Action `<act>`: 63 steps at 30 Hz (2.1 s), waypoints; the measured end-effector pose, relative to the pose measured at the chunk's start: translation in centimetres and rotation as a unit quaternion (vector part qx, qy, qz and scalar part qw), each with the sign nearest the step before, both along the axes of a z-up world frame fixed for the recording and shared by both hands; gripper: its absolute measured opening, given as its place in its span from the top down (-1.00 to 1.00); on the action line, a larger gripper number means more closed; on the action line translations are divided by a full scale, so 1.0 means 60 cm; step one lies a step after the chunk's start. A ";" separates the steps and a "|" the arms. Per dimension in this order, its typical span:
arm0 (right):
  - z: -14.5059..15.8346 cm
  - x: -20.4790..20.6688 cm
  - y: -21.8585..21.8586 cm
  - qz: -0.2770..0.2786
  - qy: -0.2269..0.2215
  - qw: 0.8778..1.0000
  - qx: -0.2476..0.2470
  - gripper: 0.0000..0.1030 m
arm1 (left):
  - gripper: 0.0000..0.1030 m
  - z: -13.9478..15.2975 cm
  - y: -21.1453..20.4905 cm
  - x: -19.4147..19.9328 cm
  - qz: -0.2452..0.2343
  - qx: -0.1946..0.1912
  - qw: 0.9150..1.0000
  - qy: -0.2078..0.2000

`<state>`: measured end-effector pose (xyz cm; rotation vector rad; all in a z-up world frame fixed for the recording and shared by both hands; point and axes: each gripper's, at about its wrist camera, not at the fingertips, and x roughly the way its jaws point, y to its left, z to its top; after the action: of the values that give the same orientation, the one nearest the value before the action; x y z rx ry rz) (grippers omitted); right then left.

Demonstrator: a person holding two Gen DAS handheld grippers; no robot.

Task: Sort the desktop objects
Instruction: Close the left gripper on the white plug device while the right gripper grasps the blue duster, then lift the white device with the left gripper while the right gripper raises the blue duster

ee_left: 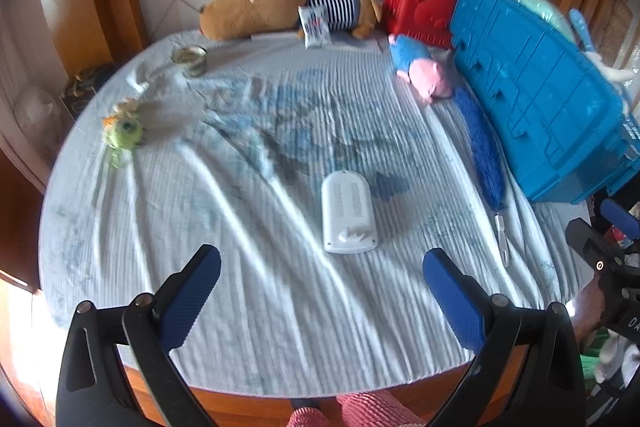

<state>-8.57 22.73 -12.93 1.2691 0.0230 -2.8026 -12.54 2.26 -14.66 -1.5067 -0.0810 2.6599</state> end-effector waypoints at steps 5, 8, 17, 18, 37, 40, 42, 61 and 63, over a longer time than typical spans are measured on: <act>-0.064 -0.069 0.037 0.010 -0.049 0.999 -0.008 -0.99 | -1.00 -0.058 0.051 -0.057 0.007 -0.002 0.999 -0.032; -0.095 -0.104 0.057 0.010 -0.065 0.998 0.002 -0.99 | -1.00 -0.089 0.076 -0.084 0.012 -0.009 0.999 -0.044; -0.183 -0.185 0.089 0.000 -0.107 0.994 0.012 -0.33 | -0.94 -0.192 0.116 -0.162 0.003 -0.021 0.996 -0.083; -0.189 -0.191 0.094 -0.006 -0.109 0.994 0.011 -0.33 | -0.94 -0.201 0.116 -0.169 0.002 -0.023 0.996 -0.088; -0.297 -0.293 0.180 -0.086 -0.135 0.986 0.039 -0.02 | -0.52 -0.279 0.127 -0.222 -0.002 -0.041 0.993 -0.110; -0.311 -0.303 0.185 -0.094 -0.134 0.985 0.053 0.14 | -0.52 -0.279 0.127 -0.223 -0.003 -0.041 0.993 -0.110; -0.316 -0.306 0.190 -0.096 -0.134 0.985 0.056 0.15 | -0.53 -0.279 0.127 -0.222 -0.002 -0.040 0.993 -0.109; -0.307 -0.292 0.175 -0.037 -0.129 0.991 0.017 0.57 | -0.27 -0.271 0.112 -0.219 0.003 -0.034 0.993 -0.110; -0.294 -0.273 0.158 -0.018 -0.128 0.992 0.010 0.58 | -0.27 -0.257 0.102 -0.213 0.008 -0.029 0.994 -0.103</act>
<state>-24.92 32.22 -30.58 1.6389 0.0146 -2.6498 -25.29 8.37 -30.09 -1.8031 -0.0300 2.5300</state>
